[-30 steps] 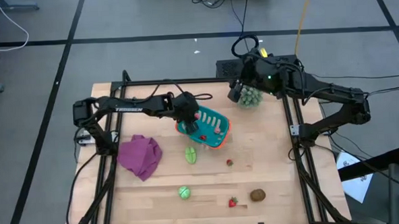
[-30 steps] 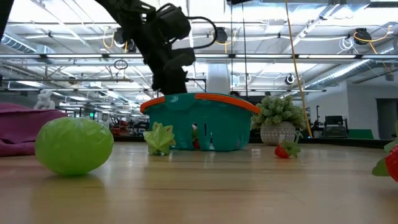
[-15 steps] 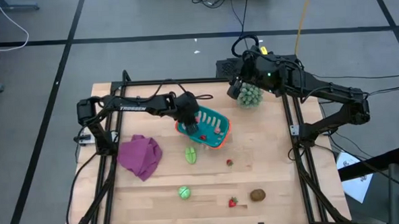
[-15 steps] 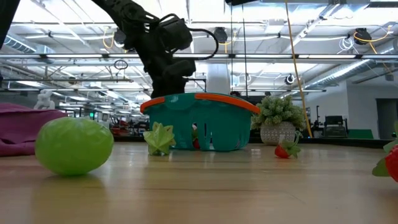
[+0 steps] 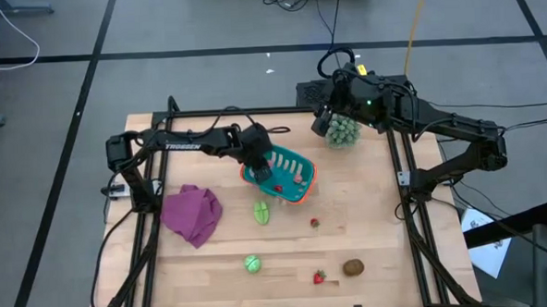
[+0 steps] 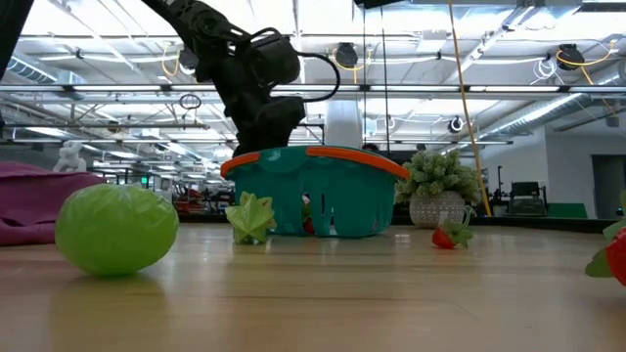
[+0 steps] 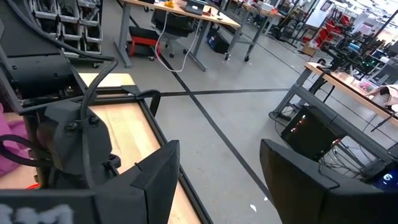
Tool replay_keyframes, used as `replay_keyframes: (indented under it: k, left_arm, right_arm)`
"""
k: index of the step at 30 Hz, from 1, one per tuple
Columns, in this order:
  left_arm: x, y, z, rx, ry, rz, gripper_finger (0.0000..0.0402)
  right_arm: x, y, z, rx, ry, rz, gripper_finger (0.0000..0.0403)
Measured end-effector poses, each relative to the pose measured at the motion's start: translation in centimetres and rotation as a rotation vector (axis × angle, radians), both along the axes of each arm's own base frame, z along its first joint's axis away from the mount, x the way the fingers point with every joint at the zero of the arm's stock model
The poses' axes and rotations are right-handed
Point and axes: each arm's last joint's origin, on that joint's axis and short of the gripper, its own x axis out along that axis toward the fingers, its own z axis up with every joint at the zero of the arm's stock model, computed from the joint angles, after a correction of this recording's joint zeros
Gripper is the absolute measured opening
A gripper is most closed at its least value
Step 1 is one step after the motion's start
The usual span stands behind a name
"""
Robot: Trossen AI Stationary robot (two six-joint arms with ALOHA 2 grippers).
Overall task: Pick and placing Produce into tupperware
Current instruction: Put the pink peach into the blue basket, then put the green star fruit into the blue basket
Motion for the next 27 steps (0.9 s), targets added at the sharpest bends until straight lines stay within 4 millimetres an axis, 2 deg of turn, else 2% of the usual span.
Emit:
replay_keyframes:
  k: [7,18,25,27]
  left_arm:
    - [-0.07,0.09,-0.01,-0.025,-0.003,-0.010,0.0113]
    - [-0.08,0.12,-0.02,-0.020,-0.001,0.001,0.0182]
    - [0.19,0.26,0.17,0.015,-0.029,0.005,0.0199]
    - [0.12,0.17,0.93,0.040,-0.058,-0.002,0.0200]
  right_arm:
    - [0.00,0.01,-0.01,0.001,0.000,0.000,0.0215]
    - [-0.01,0.03,-0.05,0.003,0.005,0.002,0.0215]
    - [-0.01,0.03,-0.08,0.004,0.007,0.002,0.0215]
    - [-0.01,0.03,-0.08,0.004,0.007,0.002,0.0215]
